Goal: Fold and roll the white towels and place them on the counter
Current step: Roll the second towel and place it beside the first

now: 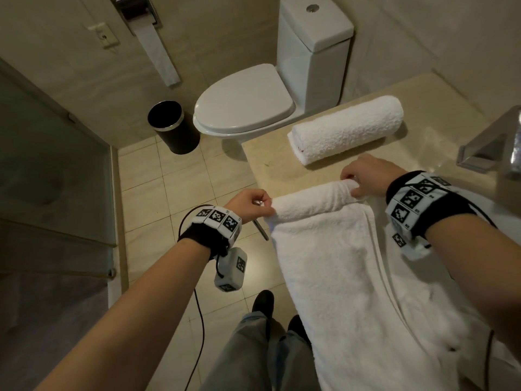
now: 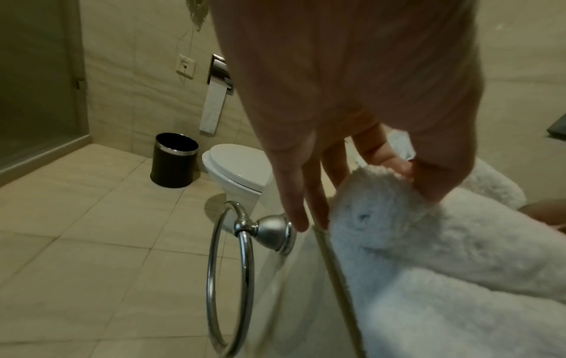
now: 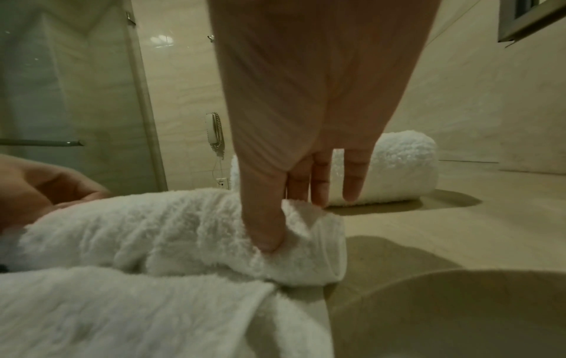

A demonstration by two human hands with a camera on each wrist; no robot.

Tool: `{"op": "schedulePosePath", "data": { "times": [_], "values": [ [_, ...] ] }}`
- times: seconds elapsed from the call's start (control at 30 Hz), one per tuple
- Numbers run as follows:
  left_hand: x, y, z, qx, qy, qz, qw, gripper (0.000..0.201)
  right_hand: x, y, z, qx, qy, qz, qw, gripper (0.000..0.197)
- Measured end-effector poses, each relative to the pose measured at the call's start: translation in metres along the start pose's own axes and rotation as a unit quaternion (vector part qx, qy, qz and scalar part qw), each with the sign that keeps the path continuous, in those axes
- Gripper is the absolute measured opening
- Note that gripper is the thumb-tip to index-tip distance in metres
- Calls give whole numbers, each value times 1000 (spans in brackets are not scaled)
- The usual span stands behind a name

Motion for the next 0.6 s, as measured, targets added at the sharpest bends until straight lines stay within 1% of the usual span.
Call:
{"op": "schedulePosePath", "data": {
  "times": [0.07, 0.13, 0.17, 0.23, 0.3, 0.4, 0.5, 0.53, 0.6],
  "values": [
    [-1, 1, -1, 6, -10, -30, 999, 27, -3, 4, 0, -5, -8, 5, 1000, 28],
    [-2, 5, -2, 12, -30, -56, 998, 32, -4, 6, -1, -11, -15, 15, 1000, 28],
    [-2, 7, -1, 12, -40, -58, 997, 35, -3, 7, -1, -10, -16, 17, 1000, 28],
    [-1, 10, 0, 7, -42, -26, 999, 39, 0, 8, -2, -3, -16, 22, 1000, 29],
    [2, 10, 2, 13, -16, 19, 1000, 39, 1, 8, -2, 16, -15, 34, 999, 27],
    [9, 6, 8, 38, 17, 74, 996, 38, -1, 6, 2, 56, -16, 48, 997, 25],
    [16, 3, 14, 63, 60, 133, 987, 39, -5, 5, 6, 106, -19, 7, 994, 21],
    [17, 3, 16, 72, 73, 152, 983, 39, -8, 7, 7, 138, -30, -14, 990, 22],
    [16, 4, 16, 86, 86, 169, 978, 39, -11, 12, 1, 172, -70, -44, 982, 26]
  ]
}}
Point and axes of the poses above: each hand's wrist, its own z-axis towards the middle knuckle, its own y-axis out of the palm, x = y × z, the point moved 2 cm from there along z, towards the middle knuckle, and after that the axes turned 4 degrees about y, right-handed, at the moved point
